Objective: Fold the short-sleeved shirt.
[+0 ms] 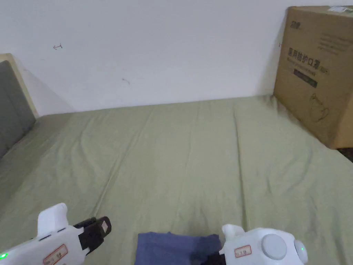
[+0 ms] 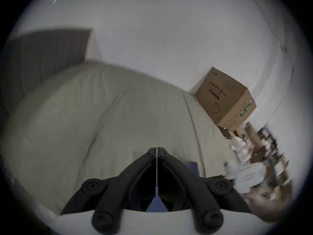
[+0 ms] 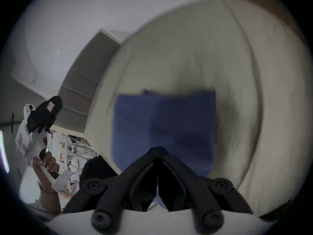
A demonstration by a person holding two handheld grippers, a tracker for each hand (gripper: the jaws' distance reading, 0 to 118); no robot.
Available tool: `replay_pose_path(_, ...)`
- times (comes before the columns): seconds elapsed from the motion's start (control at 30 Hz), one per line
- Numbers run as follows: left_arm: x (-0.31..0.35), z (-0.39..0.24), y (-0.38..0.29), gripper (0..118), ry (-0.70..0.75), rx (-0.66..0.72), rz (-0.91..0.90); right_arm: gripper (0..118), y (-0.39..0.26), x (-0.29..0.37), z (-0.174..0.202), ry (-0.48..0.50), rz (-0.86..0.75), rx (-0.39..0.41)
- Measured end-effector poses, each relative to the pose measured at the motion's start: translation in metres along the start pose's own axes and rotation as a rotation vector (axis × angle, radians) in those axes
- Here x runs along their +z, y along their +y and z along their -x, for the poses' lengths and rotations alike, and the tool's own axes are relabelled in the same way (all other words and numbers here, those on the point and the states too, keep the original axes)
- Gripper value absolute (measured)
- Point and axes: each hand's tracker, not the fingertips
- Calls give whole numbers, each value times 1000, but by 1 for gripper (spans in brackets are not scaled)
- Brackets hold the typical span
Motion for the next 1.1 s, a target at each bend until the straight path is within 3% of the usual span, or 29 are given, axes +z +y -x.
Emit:
replay_pose_path(0.07,-9,27,-4,1,-65,72,74,0,-8,-12,-22,-6,24,-34)
replay_pose_path(0.17,-32,58,-13,4,-188,135,199,0,-7,-4,-46,154,-20,-170)
replay_pose_path(0.2,-40,65,-17,16,-224,156,237,0,-9,-2,-51,150,-10,-197)
replay_pose_path(0.23,-49,72,-21,37,-252,182,255,0,-9,-2,-56,154,-5,-203)
replay_pose_path(0.27,-56,76,-24,72,-275,192,271,0,-9,-1,-60,153,-5,-194)
replay_pose_path(0.3,-65,78,-29,116,-303,196,292,0,-10,-1,-63,156,-5,-192)
replay_pose_path(0.33,-76,78,-32,117,-322,162,322,0,-12,-1,-64,165,-5,-193)
replay_pose_path(0.47,-112,79,-40,118,-421,145,395,0,-17,0,-67,211,-11,-235)
replay_pose_path(0.63,-175,76,-78,118,-606,295,577,0,-18,0,-72,243,-11,-276)
replay_pose_path(0.7,-181,64,-84,118,-681,240,556,0,-19,0,-72,251,-7,-286)
replay_pose_path(0.83,-181,57,-89,117,-635,207,524,0,-19,-3,-74,258,-12,-299)
replay_pose_path(0.87,-178,56,-89,112,-605,172,519,0,-19,-4,-76,261,-15,-301)
replay_pose_path(0.9,-172,55,-88,89,-535,103,507,0,-20,-4,-77,266,-19,-304)
replay_pose_path(0.93,-166,55,-86,53,-437,8,487,0,-21,-4,-78,271,-22,-312)
replay_pose_path(0.97,-163,58,-86,37,-308,-88,467,0,-21,-5,-79,285,-26,-327)
replay_pose_path(1.0,-165,66,-89,36,-375,-11,490,0,-22,-6,-79,329,-33,-361)
replay_pose_path(1.03,-165,65,-88,36,-437,115,491,0,-22,-5,-78,296,-35,-357)
replay_pose_path(1.1,-166,58,-88,34,-394,69,483,0,-22,-3,-71,273,-41,-340)
